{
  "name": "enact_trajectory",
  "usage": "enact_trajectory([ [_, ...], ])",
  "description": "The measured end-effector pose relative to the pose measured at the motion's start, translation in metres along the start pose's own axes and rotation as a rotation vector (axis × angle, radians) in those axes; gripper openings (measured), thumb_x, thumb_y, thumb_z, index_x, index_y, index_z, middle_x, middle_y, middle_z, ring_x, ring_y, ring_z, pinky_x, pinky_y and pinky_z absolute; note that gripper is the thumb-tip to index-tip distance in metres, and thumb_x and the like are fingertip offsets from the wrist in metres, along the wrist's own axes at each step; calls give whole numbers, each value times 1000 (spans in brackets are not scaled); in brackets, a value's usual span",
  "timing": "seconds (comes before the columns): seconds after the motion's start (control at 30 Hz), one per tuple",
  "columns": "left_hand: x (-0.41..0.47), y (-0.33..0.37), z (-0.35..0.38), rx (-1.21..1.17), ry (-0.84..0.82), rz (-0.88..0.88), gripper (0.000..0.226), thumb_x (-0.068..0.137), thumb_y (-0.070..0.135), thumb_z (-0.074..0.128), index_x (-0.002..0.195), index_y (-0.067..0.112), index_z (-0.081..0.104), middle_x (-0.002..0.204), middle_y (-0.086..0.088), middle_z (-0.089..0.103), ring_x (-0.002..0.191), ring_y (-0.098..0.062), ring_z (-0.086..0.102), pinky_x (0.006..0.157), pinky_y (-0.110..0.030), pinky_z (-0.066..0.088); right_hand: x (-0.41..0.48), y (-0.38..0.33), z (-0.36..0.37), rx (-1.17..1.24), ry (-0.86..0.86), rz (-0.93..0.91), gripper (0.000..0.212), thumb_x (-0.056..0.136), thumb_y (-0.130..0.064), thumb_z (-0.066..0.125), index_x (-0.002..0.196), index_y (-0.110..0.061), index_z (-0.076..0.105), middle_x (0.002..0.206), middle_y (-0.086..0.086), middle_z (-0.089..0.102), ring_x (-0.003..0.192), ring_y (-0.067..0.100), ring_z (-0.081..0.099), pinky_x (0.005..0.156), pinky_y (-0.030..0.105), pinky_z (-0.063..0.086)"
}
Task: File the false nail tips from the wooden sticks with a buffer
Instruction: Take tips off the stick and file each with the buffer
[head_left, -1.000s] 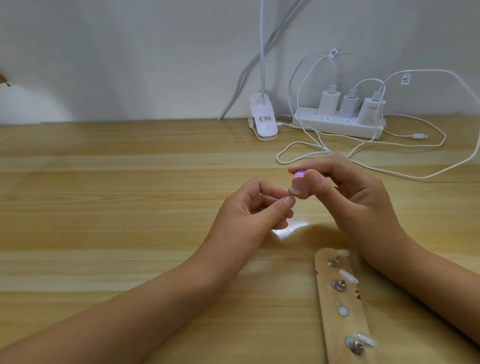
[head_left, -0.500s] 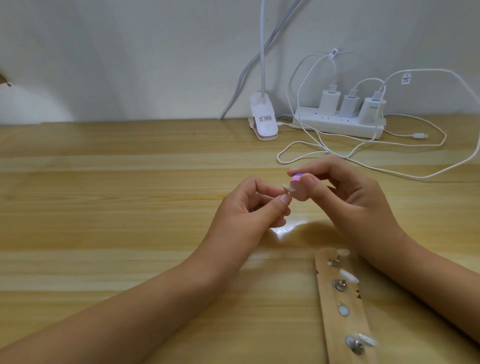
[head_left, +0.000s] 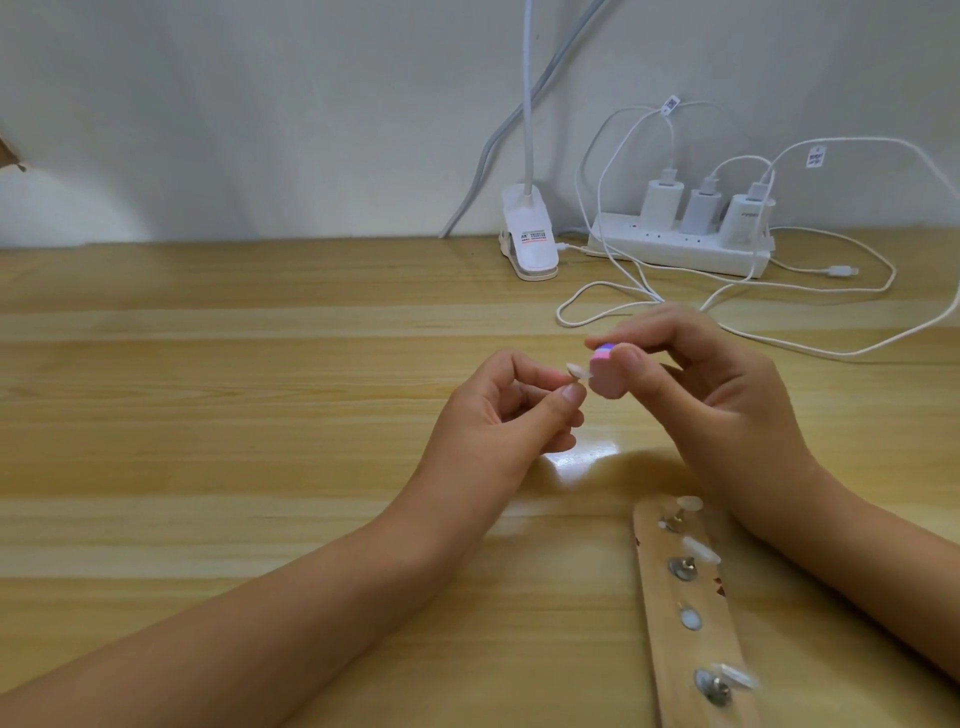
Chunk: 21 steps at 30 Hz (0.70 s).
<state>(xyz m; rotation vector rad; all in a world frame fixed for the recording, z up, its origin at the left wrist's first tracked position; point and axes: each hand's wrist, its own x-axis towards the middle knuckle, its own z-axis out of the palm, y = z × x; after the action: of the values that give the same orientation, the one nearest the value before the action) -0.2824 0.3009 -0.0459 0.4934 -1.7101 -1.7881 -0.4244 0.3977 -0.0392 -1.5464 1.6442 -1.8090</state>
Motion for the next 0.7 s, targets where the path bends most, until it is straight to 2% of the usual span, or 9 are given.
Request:
enact_trajectory([
  [0.2, -2, 3, 2, -123, 6, 0, 4, 90, 13, 65, 92, 11, 63, 80, 1, 74, 80, -9, 69, 72, -19, 54, 2, 1, 1, -39, -28, 66, 16, 87, -30, 63, 94, -20, 72, 91, 1, 69, 81, 6, 66, 73, 19, 53],
  [0.3, -10, 13, 7, -117, 10, 100, 4, 86, 16, 67, 90, 15, 65, 83, -6, 75, 76, -12, 70, 70, -20, 54, 3, 1, -1, -15, -3, 56, 18, 89, -31, 62, 97, -18, 72, 85, 2, 69, 78, 11, 65, 73, 23, 53],
  [0.4, -27, 20, 11, 138, -86, 433, 6, 86, 18, 70, 88, 21, 65, 72, -2, 68, 60, -7, 61, 60, -18, 48, 7, 3, -3, 53, 42, 121, 19, 92, -25, 61, 98, -12, 72, 81, 3, 69, 78, 12, 63, 77, 27, 55],
  [0.5, -37, 19, 18, 495, -324, 649, 3, 85, 17, 68, 84, 17, 71, 60, 5, 51, 56, -2, 44, 60, -11, 35, 9, 6, -5, 113, 57, 181, 15, 97, -17, 57, 97, -10, 70, 85, -7, 70, 81, 10, 63, 78, 28, 56],
  [0.6, -37, 12, 20, 739, -447, 670, 13, 87, 23, 68, 82, 13, 75, 55, 6, 44, 57, 1, 35, 56, -14, 34, 10, 6, -5, 127, 52, 201, 16, 97, -16, 56, 99, -8, 70, 90, -7, 71, 84, 9, 63, 77, 28, 57],
  [0.7, -35, 7, 17, 769, -506, 610, 7, 85, 23, 73, 86, 18, 78, 54, 8, 45, 54, 0, 36, 53, -14, 35, 10, 5, -5, 114, 57, 189, 18, 97, -14, 56, 102, -4, 70, 87, -5, 70, 84, 9, 62, 77, 28, 57],
])
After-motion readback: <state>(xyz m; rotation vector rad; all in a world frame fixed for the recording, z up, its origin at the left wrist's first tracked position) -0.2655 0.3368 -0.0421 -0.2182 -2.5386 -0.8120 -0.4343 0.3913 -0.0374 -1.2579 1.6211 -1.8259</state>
